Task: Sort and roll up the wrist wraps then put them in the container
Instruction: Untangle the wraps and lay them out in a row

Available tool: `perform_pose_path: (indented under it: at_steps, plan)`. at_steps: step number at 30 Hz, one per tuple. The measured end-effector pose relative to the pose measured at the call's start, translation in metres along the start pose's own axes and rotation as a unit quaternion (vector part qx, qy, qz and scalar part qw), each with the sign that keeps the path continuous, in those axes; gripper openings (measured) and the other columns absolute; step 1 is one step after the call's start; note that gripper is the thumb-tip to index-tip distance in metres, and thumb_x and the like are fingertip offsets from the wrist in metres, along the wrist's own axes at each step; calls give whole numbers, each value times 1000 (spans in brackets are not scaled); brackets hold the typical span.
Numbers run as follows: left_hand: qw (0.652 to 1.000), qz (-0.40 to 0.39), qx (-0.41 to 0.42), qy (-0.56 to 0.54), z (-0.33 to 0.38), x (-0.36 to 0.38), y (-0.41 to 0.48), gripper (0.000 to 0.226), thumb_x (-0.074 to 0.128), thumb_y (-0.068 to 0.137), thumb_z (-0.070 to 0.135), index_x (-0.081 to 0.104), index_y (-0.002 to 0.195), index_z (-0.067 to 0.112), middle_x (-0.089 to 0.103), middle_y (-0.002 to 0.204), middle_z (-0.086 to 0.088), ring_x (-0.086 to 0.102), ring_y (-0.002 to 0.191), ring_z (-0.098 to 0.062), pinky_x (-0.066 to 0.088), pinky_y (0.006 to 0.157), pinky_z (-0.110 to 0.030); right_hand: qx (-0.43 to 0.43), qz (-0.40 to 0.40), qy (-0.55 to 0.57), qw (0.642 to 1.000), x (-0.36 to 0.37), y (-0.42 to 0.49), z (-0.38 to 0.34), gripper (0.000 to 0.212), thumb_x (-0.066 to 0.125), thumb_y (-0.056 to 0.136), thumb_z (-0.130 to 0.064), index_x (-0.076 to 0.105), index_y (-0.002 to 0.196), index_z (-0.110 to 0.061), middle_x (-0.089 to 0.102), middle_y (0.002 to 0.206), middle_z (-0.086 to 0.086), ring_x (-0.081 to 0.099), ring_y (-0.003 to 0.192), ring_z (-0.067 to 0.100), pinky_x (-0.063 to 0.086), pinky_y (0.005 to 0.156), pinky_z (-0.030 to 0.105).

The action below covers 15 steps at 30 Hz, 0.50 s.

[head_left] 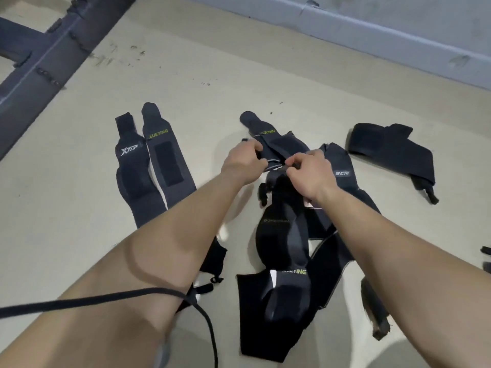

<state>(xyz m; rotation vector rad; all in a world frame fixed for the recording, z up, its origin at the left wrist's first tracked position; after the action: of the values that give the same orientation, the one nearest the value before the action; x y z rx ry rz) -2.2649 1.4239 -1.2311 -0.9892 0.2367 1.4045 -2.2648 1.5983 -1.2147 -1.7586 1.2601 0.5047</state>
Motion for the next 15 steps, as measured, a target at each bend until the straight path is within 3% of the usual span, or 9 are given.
perform_pose_path:
  at_steps: [2, 4, 7, 9, 10, 11, 12, 14, 15]
  plan:
    - [997, 19, -9, -68, 5, 11, 14, 23, 60, 90, 17, 63, 110, 26, 65, 115, 6, 60, 113, -19, 49, 101, -36, 5, -54, -61, 997, 9, 13, 14, 40, 52, 97, -29, 63, 135, -35, 24, 161, 5, 22, 145, 34, 31, 116, 43]
    - [986, 18, -36, -164, 4, 28, 22, 18, 58, 90, 13, 64, 100, 26, 66, 101, 8, 64, 109, -22, 53, 98, -39, 5, -101, -99, 990, 21, 19, 23, 45, 53, 98, -31, 55, 143, -34, 6, 168, 1, 9, 150, 37, 27, 118, 48]
    - [961, -10, -89, -262, -4, 57, 26, 8, 61, 87, 17, 62, 92, 24, 69, 98, -2, 68, 95, -26, 57, 87, -41, -36, -59, -122, 990, 30, 22, 30, 55, 54, 97, -28, 41, 149, -17, 12, 169, 5, 25, 146, 42, 37, 109, 50]
    - [952, -16, -105, -286, -4, 65, 22, 14, 62, 88, 28, 58, 79, 18, 58, 83, -4, 55, 72, -21, 45, 70, -33, -60, 28, -71, 995, 17, 16, 30, 52, 53, 94, -19, 42, 144, -9, 26, 164, 8, 41, 134, 43, 44, 99, 47]
    - [941, -28, -115, -317, 1, 66, 18, 26, 62, 91, 39, 63, 84, 14, 57, 81, -3, 51, 68, -18, 40, 67, -32, -72, 71, -58, 993, 8, 9, 29, 50, 53, 92, -15, 45, 141, -7, 29, 162, 9, 45, 129, 43, 46, 96, 47]
    - [925, -43, -130, -355, 6, 67, 14, 47, 59, 93, 53, 68, 101, 8, 62, 85, 0, 55, 72, -14, 43, 69, -31, -86, 107, -61, 989, 0, 1, 29, 51, 53, 91, -12, 46, 141, -6, 31, 163, 10, 46, 128, 43, 47, 95, 47]
    - [907, -60, -140, -393, 14, 65, 9, 63, 54, 93, 66, 67, 118, 9, 68, 97, 2, 63, 84, -12, 48, 79, -30, -98, 132, -79, 983, -7, -8, 29, 51, 53, 91, -10, 48, 141, -5, 32, 163, 12, 48, 127, 42, 47, 95, 47]
    - [860, -77, -155, -479, 34, 60, -1, 73, 52, 89, 76, 62, 130, 17, 72, 118, 0, 69, 107, -18, 53, 97, -35, -120, 161, -114, 973, -19, -30, 28, 49, 56, 88, -8, 55, 137, -2, 39, 160, 15, 52, 122, 41, 50, 91, 45]
    - [841, -75, -158, -512, 45, 56, -6, 68, 56, 90, 72, 61, 132, 19, 71, 123, -2, 71, 107, -22, 56, 97, -37, -133, 169, -129, 968, -23, -41, 27, 47, 59, 85, -8, 59, 132, -2, 44, 157, 16, 56, 119, 41, 52, 87, 45]
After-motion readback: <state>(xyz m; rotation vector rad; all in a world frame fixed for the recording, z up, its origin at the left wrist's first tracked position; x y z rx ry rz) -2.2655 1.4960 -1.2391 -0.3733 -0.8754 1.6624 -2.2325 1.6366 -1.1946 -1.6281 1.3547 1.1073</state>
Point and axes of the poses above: each hand's wrist, its own y-axis towards the middle knuckle, its own x-axis out of the palm, z = x × y, the point moved 6 cm from there along y, towards the middle knuckle
